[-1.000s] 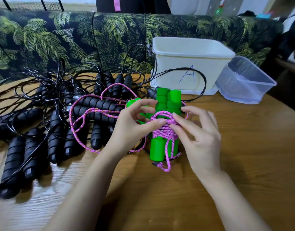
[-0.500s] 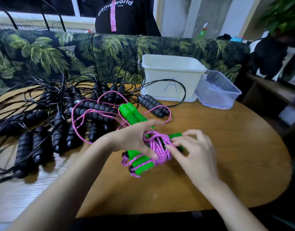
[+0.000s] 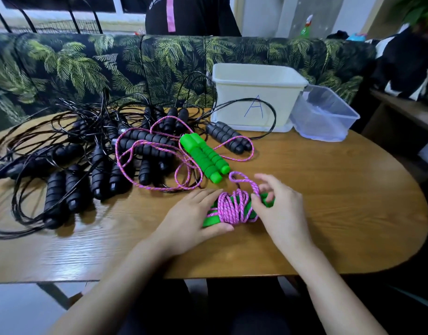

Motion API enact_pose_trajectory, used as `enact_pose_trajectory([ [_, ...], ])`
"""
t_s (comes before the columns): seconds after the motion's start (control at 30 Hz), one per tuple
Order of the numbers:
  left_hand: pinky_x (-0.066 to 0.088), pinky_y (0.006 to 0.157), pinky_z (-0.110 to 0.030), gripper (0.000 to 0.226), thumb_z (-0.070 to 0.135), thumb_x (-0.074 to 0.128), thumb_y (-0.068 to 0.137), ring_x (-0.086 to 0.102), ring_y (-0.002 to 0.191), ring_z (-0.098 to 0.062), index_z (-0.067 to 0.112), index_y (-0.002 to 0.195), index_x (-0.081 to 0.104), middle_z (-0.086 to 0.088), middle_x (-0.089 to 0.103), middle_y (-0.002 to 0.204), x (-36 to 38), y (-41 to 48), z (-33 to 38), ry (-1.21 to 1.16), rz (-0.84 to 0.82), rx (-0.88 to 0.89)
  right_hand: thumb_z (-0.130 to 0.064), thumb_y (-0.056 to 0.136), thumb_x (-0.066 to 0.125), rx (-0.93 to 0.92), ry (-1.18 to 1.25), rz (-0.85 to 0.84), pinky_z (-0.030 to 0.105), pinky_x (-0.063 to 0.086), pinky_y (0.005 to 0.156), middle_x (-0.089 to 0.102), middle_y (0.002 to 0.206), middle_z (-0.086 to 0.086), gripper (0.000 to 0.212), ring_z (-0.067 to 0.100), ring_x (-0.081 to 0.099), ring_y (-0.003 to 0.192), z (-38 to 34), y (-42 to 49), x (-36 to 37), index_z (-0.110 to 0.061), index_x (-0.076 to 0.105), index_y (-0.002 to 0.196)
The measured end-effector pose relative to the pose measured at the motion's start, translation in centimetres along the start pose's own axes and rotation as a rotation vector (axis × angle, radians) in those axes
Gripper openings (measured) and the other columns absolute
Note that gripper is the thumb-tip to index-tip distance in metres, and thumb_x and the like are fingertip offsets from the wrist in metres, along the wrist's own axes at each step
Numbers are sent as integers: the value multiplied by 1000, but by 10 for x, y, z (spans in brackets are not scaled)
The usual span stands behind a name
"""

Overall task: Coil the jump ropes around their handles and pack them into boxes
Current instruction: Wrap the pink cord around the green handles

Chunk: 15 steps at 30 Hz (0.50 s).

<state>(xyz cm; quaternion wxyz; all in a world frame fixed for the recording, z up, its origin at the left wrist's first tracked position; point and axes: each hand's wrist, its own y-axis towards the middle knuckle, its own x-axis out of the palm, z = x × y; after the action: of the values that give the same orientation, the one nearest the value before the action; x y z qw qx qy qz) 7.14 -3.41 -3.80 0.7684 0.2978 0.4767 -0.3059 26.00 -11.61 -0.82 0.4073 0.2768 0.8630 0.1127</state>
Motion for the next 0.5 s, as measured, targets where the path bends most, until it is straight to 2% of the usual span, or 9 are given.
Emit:
enact_pose_trajectory([
  [0.03,30,116,-32,99,88,28,81,43,134,-18,16,147,44,-1,52,143,0,1,-2,3,9,26,-5,78,74,33,20,-27,23,42,69,66,84,-7,40,7,51,63,1,3,-1,-20,72,115],
  [0.1,30,113,-34,95,85,30,82,44,132,-19,17,147,45,0,53,140,-1,1,-3,64,25,56,-7,80,74,84,41,-90,13,37,61,65,79,-14,38,1,51,61,2,8,-5,-21,73,116],
  [0.17,32,108,-33,94,83,29,84,47,128,-21,15,148,43,-1,52,139,0,0,-2,113,38,65,-10,83,75,124,80,-123,12,36,57,61,73,-20,30,-5,51,61,5,12,-9,-19,75,112],
  [0.23,30,105,-28,92,79,30,87,50,122,-22,12,150,39,-3,53,136,0,-1,0,142,53,87,-13,85,75,117,47,-115,12,36,56,61,73,-15,31,-5,52,59,5,13,-13,-20,74,115],
  [0.33,32,102,-28,76,72,38,90,53,116,-20,19,145,40,2,57,132,1,-2,2,171,103,140,-13,88,70,37,-108,-108,31,48,64,64,79,-6,22,9,57,69,5,8,-15,-22,77,107],
  [0.4,36,101,-32,62,69,40,91,53,116,-20,27,137,43,4,55,132,2,-3,5,214,117,162,-11,89,67,18,-195,-120,42,52,71,64,83,0,17,24,58,78,5,7,-16,-17,77,100],
  [0.5,44,94,-40,51,61,49,90,51,114,-25,35,134,44,0,52,131,2,-3,9,259,98,145,-11,93,60,21,-332,-179,41,52,72,62,89,3,30,29,61,84,2,2,-20,-22,71,118],
])
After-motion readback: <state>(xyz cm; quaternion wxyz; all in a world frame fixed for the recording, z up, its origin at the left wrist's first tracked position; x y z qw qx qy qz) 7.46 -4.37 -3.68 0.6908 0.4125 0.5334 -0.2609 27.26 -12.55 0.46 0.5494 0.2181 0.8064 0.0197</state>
